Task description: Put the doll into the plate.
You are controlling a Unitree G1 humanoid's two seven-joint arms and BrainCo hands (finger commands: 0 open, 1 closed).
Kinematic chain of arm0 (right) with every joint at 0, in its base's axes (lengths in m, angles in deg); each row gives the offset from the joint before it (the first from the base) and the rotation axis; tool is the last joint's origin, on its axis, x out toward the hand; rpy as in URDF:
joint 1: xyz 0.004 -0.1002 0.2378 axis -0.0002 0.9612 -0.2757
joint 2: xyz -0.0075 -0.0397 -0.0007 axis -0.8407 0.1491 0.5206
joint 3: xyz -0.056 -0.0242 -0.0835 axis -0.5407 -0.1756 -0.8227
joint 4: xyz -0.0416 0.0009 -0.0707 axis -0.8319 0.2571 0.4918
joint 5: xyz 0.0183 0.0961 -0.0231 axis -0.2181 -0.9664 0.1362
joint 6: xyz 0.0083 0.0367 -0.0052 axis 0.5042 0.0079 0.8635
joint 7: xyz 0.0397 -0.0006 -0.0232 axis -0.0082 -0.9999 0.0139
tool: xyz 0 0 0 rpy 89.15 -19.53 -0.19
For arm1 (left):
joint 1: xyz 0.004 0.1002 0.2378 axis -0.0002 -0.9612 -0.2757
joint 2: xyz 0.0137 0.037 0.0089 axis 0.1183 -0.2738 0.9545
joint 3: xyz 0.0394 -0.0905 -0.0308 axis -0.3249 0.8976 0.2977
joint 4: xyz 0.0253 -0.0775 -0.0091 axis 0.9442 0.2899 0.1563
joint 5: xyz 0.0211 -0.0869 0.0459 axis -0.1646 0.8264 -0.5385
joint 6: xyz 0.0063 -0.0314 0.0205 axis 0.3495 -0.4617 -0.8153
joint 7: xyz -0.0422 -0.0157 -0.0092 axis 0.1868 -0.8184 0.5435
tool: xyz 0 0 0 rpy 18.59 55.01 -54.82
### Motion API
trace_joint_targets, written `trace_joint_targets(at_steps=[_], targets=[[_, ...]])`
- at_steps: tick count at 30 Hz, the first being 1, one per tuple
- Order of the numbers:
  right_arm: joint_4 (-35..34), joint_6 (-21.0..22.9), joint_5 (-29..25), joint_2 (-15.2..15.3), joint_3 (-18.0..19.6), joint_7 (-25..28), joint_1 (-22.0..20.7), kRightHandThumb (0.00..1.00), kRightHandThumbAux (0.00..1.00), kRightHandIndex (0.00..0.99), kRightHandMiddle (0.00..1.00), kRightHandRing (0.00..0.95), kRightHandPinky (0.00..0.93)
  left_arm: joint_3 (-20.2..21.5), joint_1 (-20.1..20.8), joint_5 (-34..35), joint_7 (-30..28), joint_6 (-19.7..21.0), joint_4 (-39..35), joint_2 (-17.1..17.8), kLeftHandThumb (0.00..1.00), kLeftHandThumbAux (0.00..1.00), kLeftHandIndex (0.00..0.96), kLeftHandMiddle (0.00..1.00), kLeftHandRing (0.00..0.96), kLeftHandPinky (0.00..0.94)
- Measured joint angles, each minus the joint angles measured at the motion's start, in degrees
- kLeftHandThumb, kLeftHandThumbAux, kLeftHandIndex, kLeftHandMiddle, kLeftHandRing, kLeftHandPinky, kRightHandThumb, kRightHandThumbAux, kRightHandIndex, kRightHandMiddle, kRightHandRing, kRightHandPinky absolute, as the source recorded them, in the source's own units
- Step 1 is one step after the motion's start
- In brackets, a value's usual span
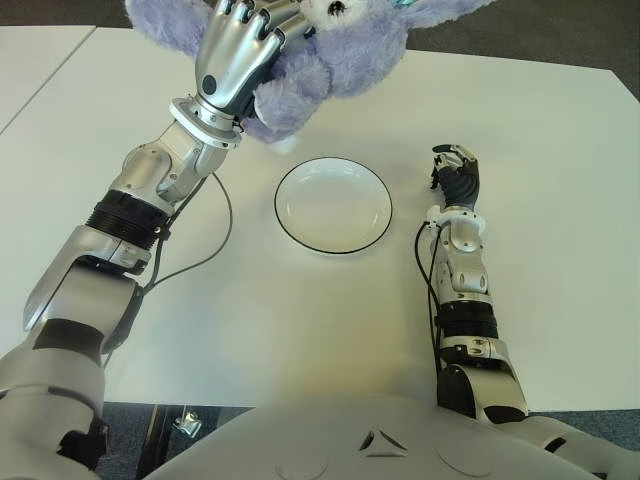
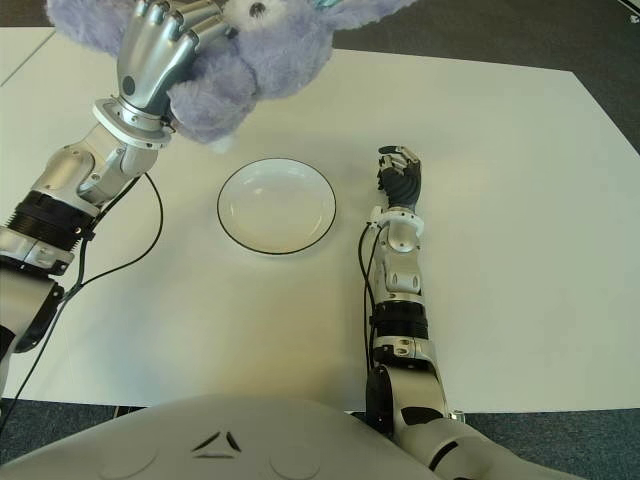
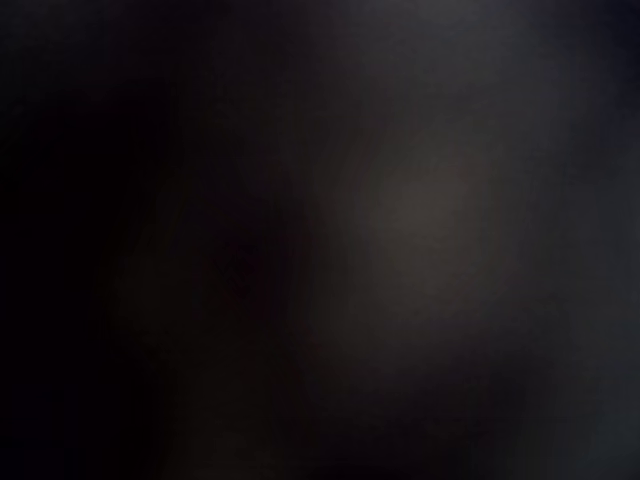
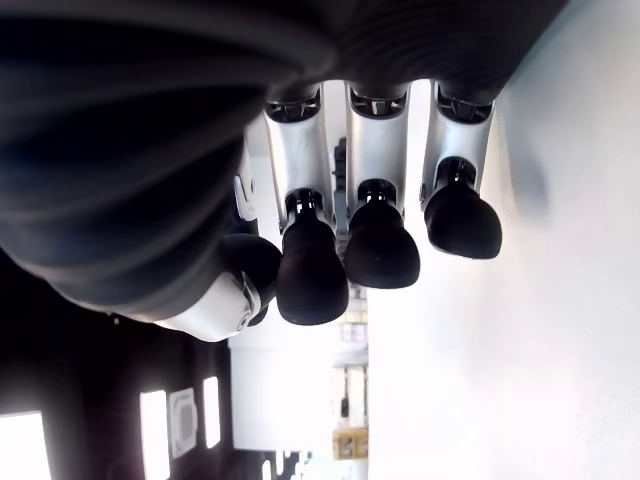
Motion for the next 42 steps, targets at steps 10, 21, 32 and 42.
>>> trace_joint_targets(at_steps=[10,21,32,42], targets=[[-0.09,0.3,0.53,0.04,-0.15,-0.01,0.03,0.715,0.715,0.441,0.782,0.781,0.761,0.63,-1.9,0.36,-5.12,-3.91,-4.45,0.33,0.71,0.703,0.443,0.906,0.902,0.893],[-0.22,0.39,0.64,-0.01,-0.21,-0.3,0.04,0.715,0.715,0.44,0.78,0.779,0.767,0.68,-3.81,0.82,-9.61,-8.1,-6.0,0.16,0.711,0.703,0.443,0.905,0.9,0.891],[-0.57,1.15,0.7,-0.09,-0.39,-0.73,0.08,0.716,0.715,0.441,0.781,0.781,0.756,1.06,-5.32,1.88,-13.07,-11.71,-6.15,-0.5,0.711,0.703,0.443,0.902,0.899,0.891],[-1.11,2.27,0.79,-0.07,-0.86,-0.81,0.19,0.714,0.716,0.44,0.764,0.773,0.724,1.07,-6.27,1.98,-15.64,-13.8,-6.07,-1.43,0.711,0.703,0.443,0.9,0.898,0.891]])
